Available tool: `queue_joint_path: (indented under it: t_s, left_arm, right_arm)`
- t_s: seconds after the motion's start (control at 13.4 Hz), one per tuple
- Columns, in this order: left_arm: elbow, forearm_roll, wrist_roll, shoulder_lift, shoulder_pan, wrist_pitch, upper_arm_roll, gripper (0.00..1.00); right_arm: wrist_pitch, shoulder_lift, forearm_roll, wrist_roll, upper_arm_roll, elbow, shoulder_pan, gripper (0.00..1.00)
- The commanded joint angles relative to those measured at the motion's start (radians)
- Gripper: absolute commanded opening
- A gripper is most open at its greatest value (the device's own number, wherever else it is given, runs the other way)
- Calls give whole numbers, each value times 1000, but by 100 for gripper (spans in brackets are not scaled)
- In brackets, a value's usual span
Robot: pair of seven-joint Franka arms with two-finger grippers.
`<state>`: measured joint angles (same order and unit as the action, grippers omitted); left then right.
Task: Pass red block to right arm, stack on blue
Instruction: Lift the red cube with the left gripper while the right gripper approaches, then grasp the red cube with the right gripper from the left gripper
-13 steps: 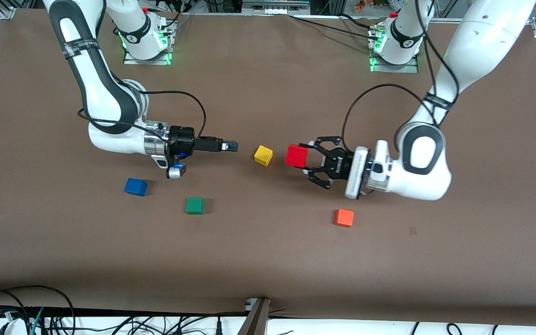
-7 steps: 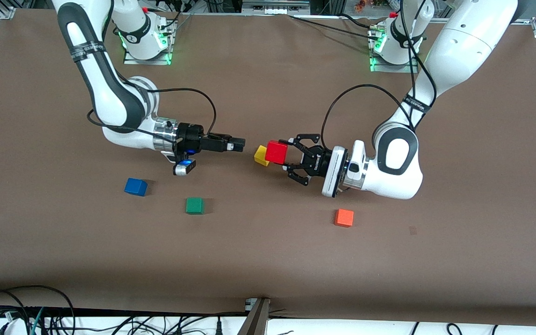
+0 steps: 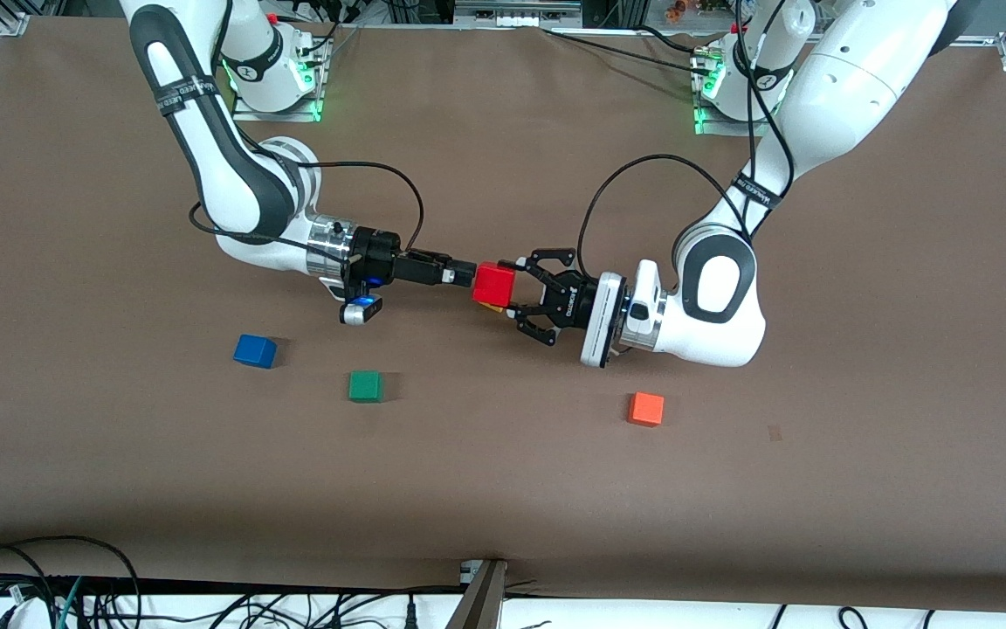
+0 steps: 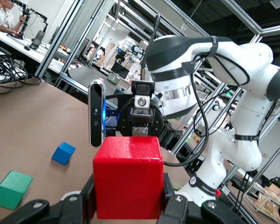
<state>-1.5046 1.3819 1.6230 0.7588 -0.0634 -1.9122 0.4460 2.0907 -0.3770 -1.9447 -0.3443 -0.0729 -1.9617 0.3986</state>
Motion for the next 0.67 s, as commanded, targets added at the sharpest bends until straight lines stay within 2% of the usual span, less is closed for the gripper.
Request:
queue_joint_path:
  t_s: [0.0,0.22,0.3,0.37,0.52,0.6]
  left_arm:
    - [53,37,14,37,-16,-2,2,0]
    - [53,39,20,45,-15,1,0,0]
    - [55,40,17,45,-16,1,0,0]
    - [57,42,11,45,-16,1,0,0]
    - [55,42,9,45,-15,2,0,0]
    - [58,42,8,45,-13,2,2,0]
  right_arm:
    - [14,3,-75,-42,-2,4,19,100]
    - [15,-14,-77,-42,-2,12,32,100]
    - [16,-16,-79,-42,-2,15,32,97]
    - [16,-23,-77,-44,-2,21,32,85]
    - [16,-36,-79,-55,-1,37,28,50]
    - [16,-45,-79,-55,-1,47,26,50]
